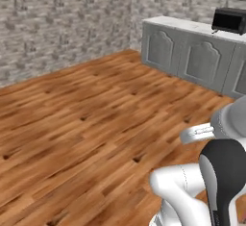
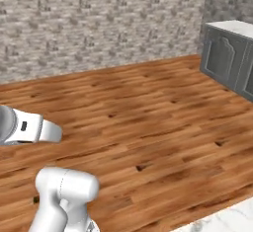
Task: Organize the utensils by type. Pick up the wooden spoons from the counter and place them in the open cabinet. Then pick up the metallic utensils from the counter and place them in the open drawer.
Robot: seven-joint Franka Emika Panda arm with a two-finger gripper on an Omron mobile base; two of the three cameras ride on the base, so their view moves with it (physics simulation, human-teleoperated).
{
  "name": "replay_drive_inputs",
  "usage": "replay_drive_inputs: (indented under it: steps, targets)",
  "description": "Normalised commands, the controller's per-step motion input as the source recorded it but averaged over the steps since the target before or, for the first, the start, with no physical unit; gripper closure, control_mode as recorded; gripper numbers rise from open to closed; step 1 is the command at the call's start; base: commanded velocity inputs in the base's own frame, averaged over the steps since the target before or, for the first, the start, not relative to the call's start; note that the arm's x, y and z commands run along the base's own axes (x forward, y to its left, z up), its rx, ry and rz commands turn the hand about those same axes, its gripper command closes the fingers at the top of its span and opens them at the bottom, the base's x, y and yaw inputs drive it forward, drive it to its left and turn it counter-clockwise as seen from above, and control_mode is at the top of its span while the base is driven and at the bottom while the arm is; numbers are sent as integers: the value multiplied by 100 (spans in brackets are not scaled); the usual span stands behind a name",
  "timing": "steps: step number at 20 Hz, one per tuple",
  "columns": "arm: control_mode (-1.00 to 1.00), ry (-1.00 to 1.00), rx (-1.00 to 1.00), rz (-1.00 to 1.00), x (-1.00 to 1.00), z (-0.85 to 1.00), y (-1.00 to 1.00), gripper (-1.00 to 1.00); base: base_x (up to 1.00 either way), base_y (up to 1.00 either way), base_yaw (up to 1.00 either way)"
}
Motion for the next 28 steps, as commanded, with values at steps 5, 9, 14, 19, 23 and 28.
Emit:
replay_drive_inputs:
  steps: [5,9,14,19,23,28]
  targets:
    - [100,0,0,0,0,0,0,-100,98,49,-39]
    - [100,0,0,0,0,0,0,-100,99,49,-37]
    - [100,0,0,0,0,0,0,-100,99,46,-33]
    - [100,0,0,0,0,0,0,-100,94,34,-35]
    - [100,0,0,0,0,0,0,-100,85,20,-43]
    - [100,0,0,0,0,0,0,-100,77,16,-51]
